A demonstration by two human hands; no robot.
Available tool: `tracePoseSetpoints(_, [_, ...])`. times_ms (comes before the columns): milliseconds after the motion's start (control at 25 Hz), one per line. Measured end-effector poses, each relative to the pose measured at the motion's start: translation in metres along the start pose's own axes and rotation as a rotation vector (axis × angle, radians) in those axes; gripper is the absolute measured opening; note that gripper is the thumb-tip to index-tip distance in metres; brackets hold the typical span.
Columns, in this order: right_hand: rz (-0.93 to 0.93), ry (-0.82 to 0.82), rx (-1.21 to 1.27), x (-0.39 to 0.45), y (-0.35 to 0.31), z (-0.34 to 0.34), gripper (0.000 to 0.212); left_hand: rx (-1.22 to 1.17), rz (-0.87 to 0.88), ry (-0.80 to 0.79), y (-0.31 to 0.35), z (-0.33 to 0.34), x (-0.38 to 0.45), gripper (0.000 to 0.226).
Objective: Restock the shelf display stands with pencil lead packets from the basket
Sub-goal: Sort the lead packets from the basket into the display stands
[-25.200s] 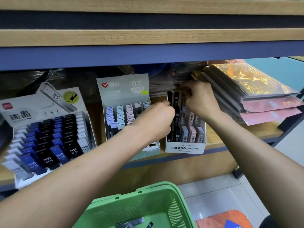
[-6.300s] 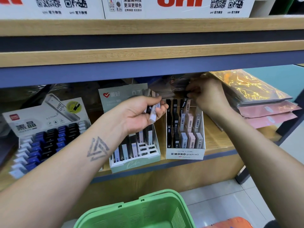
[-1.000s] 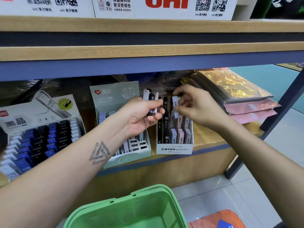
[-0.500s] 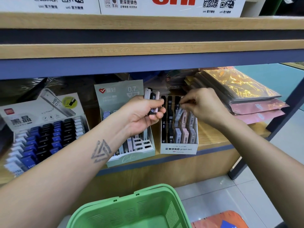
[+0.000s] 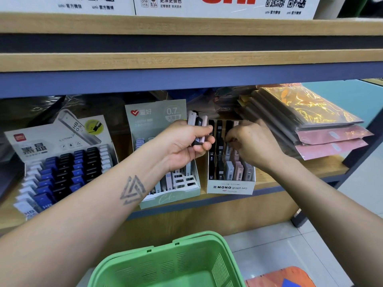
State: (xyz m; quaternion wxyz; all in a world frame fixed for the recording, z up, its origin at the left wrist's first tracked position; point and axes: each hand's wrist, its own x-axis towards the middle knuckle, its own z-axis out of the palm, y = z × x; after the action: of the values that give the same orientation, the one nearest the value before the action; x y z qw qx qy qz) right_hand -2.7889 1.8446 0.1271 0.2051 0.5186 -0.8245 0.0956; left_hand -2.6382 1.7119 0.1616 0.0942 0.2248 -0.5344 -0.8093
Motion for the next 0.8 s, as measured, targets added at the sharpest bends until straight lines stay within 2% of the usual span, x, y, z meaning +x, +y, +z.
tracePoseSetpoints(200, [-0.023, 0.054, -0.074, 0.0, 0.004, 0.003, 0.016, 0.109, -0.044, -0.024, -0.004, 0.001, -0.004, 0.013])
tracePoseSetpoints(280, [0.004, 0.094, 0.046, 0.0, 0.002, -0.002, 0.016, 0.145, -0.075, -0.037, -0.006, 0.002, -0.006, 0.02])
tracePoseSetpoints(360, [0.164, 0.071, 0.517, 0.001, -0.002, -0.013, 0.017, 0.13, -0.101, -0.052, -0.009, 0.002, -0.005, 0.022])
tracePoseSetpoints(440, [0.301, -0.075, 1.122, -0.001, -0.009, -0.024, 0.023, 0.109, -0.129, -0.08, -0.009, 0.003, -0.005, 0.021])
tracePoseSetpoints(480, [0.306, -0.118, 1.285, -0.002, -0.01, -0.026, 0.025, 0.1, -0.147, -0.101, -0.01, 0.004, -0.005, 0.021])
tracePoseSetpoints(560, [0.265, -0.137, 1.357, -0.004, -0.01, -0.028, 0.026, 0.086, -0.175, -0.145, -0.01, 0.005, -0.008, 0.027])
tracePoseSetpoints(640, [0.279, -0.098, 1.314, -0.004, -0.008, -0.028, 0.023, 0.076, -0.189, -0.173, -0.01, 0.005, -0.011, 0.032])
tracePoseSetpoints(800, [0.398, -0.07, 1.344, -0.003, 0.0, -0.028, 0.014, 0.045, -0.147, -0.148, -0.007, 0.002, -0.011, 0.023])
